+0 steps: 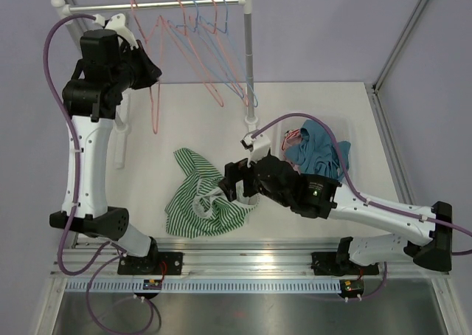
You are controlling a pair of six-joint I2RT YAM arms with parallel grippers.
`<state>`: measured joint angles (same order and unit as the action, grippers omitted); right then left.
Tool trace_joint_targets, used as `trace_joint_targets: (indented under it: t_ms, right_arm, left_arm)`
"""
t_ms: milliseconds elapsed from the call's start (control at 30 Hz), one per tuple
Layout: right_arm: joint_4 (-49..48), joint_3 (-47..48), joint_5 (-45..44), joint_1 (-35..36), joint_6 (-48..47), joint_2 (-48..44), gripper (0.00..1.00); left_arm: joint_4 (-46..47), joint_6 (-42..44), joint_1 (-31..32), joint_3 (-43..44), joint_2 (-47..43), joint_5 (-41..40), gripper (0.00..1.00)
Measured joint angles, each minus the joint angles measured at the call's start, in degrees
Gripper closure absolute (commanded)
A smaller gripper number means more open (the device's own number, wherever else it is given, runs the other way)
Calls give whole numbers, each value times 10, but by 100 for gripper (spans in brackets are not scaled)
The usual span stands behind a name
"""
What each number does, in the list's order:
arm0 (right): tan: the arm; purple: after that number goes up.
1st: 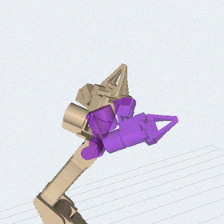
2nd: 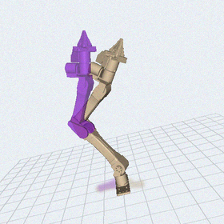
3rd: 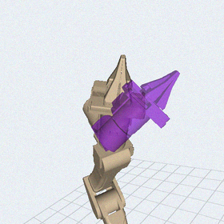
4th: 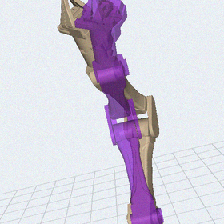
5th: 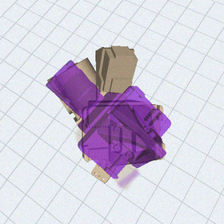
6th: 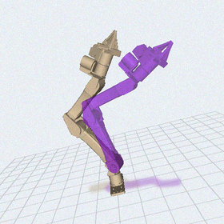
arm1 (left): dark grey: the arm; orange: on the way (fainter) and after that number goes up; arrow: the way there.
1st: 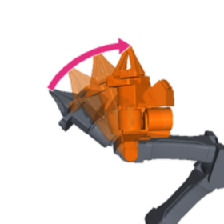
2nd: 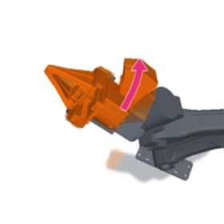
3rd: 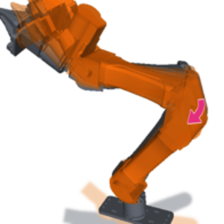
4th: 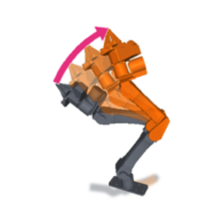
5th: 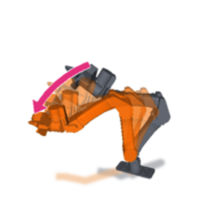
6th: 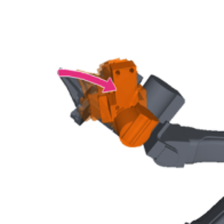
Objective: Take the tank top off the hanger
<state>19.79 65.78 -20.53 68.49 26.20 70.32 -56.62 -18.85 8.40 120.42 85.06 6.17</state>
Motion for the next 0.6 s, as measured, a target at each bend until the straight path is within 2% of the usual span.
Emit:
trace_joint_targets:
  t_ms: [200,600]
  right_arm:
    - [1,-25,0,0,-5,-25,0]
    - [-8,-66,9,0,-9,-40,0]
  left_arm:
    - [-29,4,-16,124,108,2,100]
    - [18,5,-26,184,196,26,100]
